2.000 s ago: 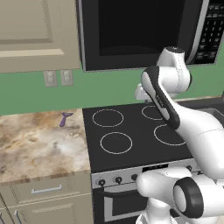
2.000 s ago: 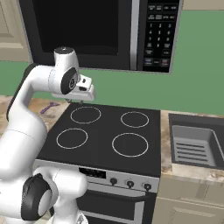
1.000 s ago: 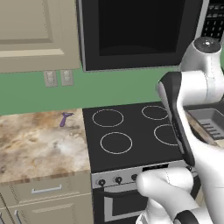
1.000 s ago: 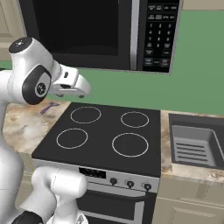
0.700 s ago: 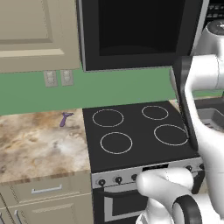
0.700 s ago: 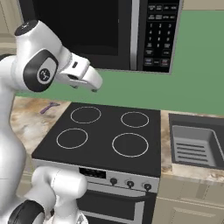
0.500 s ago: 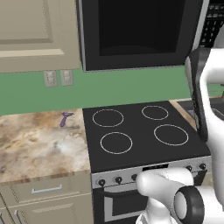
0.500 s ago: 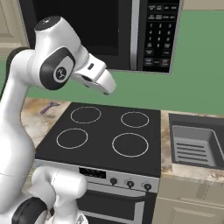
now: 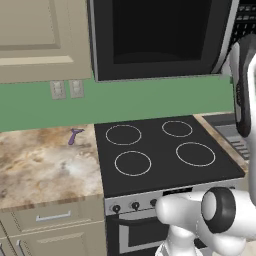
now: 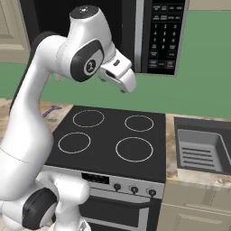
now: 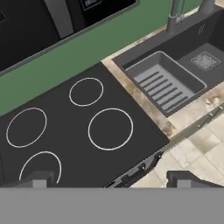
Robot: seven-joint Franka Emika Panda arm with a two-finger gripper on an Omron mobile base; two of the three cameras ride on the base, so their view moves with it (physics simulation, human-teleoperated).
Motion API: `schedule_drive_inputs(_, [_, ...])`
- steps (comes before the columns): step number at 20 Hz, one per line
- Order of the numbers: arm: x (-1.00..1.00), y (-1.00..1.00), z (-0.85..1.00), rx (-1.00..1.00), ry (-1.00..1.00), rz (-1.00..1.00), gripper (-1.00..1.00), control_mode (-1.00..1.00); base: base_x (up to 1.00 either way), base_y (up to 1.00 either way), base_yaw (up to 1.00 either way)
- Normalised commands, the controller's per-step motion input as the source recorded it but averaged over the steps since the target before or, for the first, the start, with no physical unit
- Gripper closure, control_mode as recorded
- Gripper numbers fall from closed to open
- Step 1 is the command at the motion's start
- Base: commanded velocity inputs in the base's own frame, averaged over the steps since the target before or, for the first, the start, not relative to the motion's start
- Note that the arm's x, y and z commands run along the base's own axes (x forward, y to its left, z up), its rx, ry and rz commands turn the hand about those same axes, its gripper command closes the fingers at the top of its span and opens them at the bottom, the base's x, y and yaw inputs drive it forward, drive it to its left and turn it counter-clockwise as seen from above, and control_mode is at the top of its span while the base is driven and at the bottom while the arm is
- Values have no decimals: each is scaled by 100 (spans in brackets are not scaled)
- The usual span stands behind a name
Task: Place the sponge inside the microwave to prepare for sanitizing.
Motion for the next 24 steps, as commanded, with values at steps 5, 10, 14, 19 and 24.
schedule_drive_inputs(5, [13,0,24,-3,-15,23,-100,-100,0,0,0])
schedule_drive_inputs(10, [14,0,11,-19,-8,16,-100,-100,0,0,0])
schedule_drive_inputs(14, [6,0,7,-23,-14,9,-100,-100,0,0,0])
schedule_drive_inputs(19, [5,1,11,-16,-3,0,-100,-100,0,0,0])
schedule_drive_inputs(24, [0,0,0,-2,-3,0,-100,-100,0,0,0])
